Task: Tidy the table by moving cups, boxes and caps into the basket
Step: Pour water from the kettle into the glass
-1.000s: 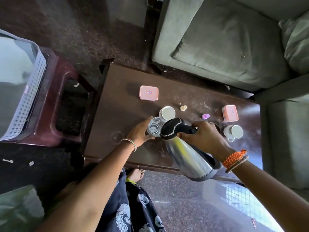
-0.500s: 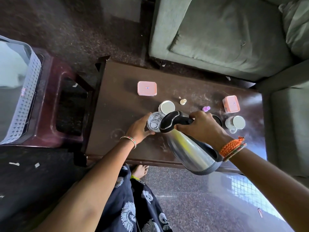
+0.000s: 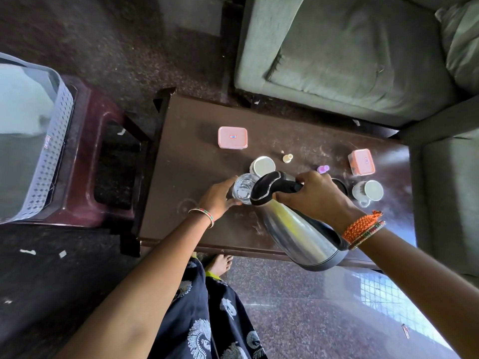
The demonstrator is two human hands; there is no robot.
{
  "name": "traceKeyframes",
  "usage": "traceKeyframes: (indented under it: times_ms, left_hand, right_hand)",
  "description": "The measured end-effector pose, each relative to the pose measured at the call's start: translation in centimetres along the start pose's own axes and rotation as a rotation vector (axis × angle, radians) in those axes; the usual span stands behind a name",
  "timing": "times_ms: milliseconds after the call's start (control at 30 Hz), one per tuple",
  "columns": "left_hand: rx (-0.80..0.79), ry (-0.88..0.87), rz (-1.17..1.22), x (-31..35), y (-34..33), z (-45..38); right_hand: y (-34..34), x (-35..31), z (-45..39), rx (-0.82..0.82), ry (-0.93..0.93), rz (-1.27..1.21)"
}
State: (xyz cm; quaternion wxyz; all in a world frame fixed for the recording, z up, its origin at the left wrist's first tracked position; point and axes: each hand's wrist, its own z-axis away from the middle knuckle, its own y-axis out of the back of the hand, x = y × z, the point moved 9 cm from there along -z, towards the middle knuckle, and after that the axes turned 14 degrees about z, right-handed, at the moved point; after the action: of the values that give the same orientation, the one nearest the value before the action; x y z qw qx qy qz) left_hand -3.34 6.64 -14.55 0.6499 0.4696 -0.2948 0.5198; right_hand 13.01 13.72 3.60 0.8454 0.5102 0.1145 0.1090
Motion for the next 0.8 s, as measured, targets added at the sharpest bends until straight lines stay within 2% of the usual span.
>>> traceKeyframes:
  times_ms: [800]
  left_hand:
    - [-0.011, -0.01, -0.03, 0.2, 0.2, 0.0]
  right_hand:
    - [1.5, 1.1, 0.7, 0.098, -0.01, 0.068]
